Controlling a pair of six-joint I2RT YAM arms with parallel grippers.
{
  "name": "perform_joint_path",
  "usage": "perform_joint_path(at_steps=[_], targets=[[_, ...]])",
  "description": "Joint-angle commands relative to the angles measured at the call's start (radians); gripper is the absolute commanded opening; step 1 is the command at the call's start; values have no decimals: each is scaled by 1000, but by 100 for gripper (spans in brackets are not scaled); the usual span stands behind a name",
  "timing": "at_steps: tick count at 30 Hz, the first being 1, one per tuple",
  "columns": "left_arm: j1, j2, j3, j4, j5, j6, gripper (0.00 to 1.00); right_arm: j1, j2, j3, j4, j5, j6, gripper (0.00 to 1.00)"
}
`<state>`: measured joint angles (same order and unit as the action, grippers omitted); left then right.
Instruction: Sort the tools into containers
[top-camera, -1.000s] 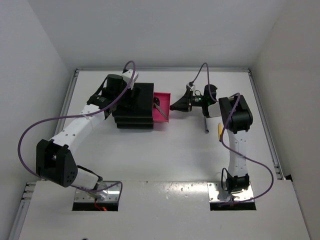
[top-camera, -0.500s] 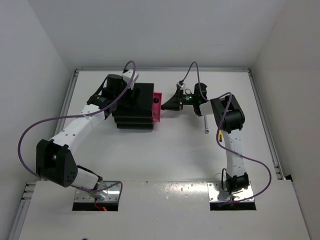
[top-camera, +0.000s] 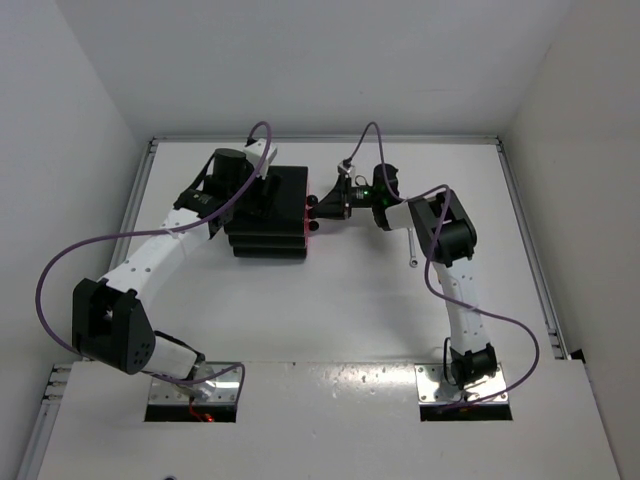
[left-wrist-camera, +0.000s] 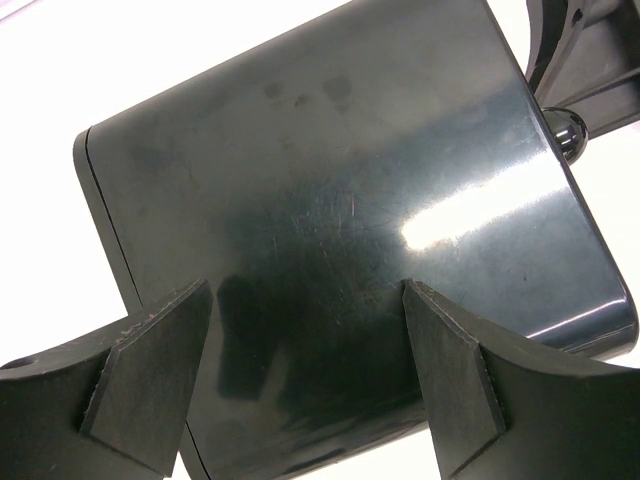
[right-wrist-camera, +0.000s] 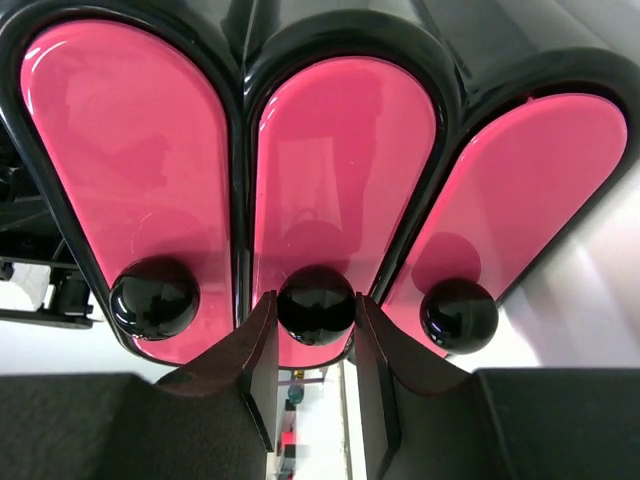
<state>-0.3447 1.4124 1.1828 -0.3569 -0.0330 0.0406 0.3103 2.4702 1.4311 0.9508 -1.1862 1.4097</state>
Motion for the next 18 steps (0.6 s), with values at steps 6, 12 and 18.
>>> perform_joint_path(at_steps=[6,12,18], targets=[[-10,13,-3,-50,-39,-1,84,29,-65,-70,68,-18,-54,54],[0,-23,-3,-19,-58,-10,84,-52,-259,-216,-33,-27,-182,55],[0,-23,8,-28,-27,-10,84,-123,-456,-183,-644,54,-748,52]])
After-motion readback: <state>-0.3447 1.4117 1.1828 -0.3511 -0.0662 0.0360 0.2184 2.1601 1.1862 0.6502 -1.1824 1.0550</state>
